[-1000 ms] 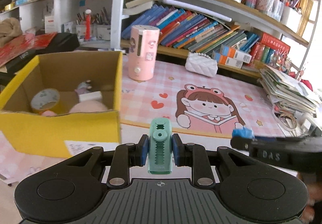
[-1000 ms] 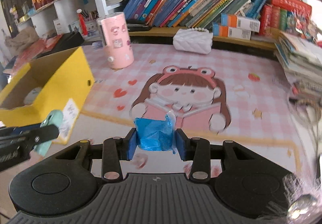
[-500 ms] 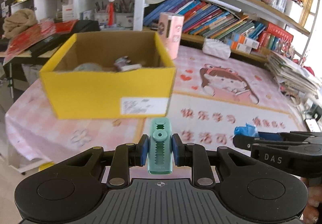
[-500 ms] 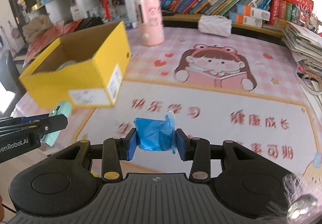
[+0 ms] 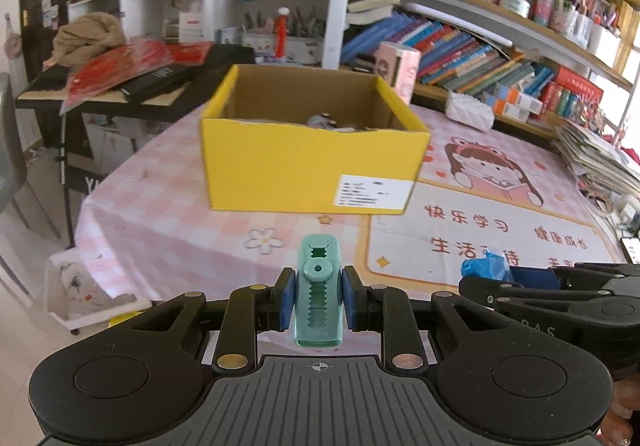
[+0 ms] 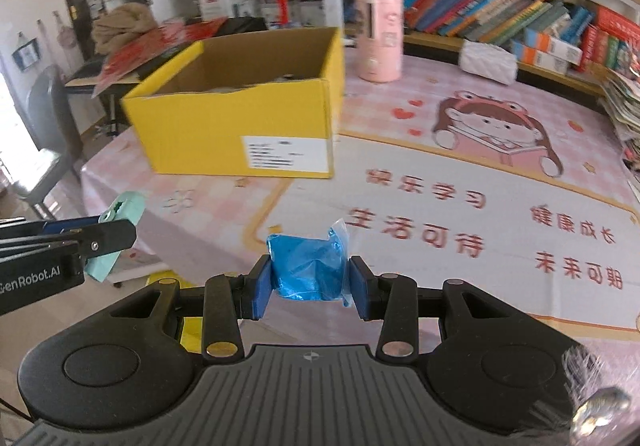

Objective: Organize objects
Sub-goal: 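Lift and carry the stapler and blue bag over the yellow box with both tools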

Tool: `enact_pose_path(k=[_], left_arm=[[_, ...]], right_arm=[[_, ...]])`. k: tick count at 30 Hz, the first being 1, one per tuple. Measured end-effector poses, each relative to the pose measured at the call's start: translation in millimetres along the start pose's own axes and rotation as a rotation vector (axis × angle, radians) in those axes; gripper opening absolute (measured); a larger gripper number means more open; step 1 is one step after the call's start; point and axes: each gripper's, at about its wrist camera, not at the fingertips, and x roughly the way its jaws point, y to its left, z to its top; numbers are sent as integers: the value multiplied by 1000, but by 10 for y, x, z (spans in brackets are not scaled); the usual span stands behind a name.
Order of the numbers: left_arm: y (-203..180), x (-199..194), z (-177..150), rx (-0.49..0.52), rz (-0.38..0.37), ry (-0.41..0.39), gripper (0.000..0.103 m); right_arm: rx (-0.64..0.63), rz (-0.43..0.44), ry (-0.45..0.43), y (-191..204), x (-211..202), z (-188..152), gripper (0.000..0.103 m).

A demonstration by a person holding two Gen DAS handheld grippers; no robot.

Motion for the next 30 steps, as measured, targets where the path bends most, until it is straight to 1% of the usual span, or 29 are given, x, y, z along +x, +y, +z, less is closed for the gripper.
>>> enact_pose_path(k=[8,20,26,30], left_arm=[[193,-138,3,-30,7,-36,23],[286,-129,65,-39,-8,-51,23],[292,-12,230,-44,-4,-70,23],[307,99,468,-51,18,-109,23]], right_arm=[[-52,14,-24,282,-73,52,38],[-92,8,-27,401,-49,127,38],[-109,4,-30,371,67,298,38],[-114,13,-63,326,170,516,38]])
